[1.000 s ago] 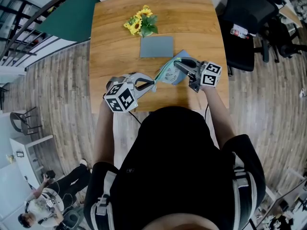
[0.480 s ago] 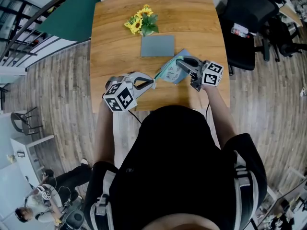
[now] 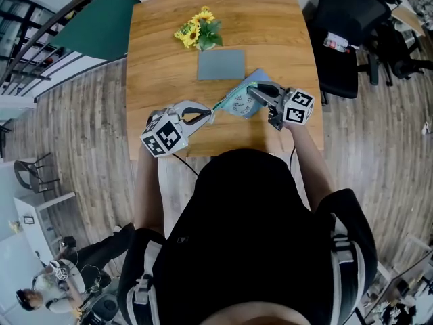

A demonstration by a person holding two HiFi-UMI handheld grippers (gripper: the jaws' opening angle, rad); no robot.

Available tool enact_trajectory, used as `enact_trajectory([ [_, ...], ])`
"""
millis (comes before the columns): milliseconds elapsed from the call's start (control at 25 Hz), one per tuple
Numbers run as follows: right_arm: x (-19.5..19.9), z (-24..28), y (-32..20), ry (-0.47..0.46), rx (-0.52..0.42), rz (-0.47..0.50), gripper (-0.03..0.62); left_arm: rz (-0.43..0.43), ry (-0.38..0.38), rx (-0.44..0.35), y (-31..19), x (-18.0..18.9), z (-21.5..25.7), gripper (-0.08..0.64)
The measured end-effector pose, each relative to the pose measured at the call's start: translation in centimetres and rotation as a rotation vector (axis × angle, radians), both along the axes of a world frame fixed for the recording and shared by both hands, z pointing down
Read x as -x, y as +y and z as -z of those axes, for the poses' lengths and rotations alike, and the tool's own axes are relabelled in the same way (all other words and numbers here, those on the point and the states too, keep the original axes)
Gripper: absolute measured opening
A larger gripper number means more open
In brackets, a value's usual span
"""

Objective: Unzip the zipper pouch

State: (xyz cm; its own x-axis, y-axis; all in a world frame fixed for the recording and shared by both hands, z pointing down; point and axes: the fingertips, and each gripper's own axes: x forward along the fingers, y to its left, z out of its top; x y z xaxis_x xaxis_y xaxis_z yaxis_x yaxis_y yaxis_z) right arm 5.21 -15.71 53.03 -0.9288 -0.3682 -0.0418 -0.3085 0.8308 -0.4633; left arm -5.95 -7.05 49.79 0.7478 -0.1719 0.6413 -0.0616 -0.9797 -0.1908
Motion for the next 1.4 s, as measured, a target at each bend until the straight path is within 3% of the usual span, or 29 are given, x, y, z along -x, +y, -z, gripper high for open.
enact_trajectory([
  [280,1.9,-0.3,1.6,0.118,-0.052,0.099,0.028,0.106,0.0,0.072,0.2,1.7,-4.4,0.025],
  [480,2.7,-1.3,2.6,0.138,-0.037,0.106,0.029,0.202,0.113,0.127,0.0,2.5,-5.6,0.056],
  [600,2.9,-1.6,2.7,0.149,-0.027,0.092,0.029,0.26,0.155,0.103,-0.5,3.4,-5.6,0.084],
  [760,3.1,-2.0,2.6,0.175,-0.036,0.059,0.029,0.324,0.234,0.055,-1.1,4.2,-4.6,0.053],
  [960,3.6,-2.2,2.6,0.199,-0.061,0.025,0.031,0.417,0.321,0.075,-1.4,5.7,-4.6,0.002],
  [1080,3.9,-2.4,2.2,0.217,-0.069,-0.003,0.031,0.425,0.375,0.098,-1.3,5.8,-4.4,0.002],
  [1400,5.2,-3.0,2.6,0.245,-0.069,-0.018,0.032,0.454,0.382,0.131,-1.3,7.6,-5.7,0.002],
])
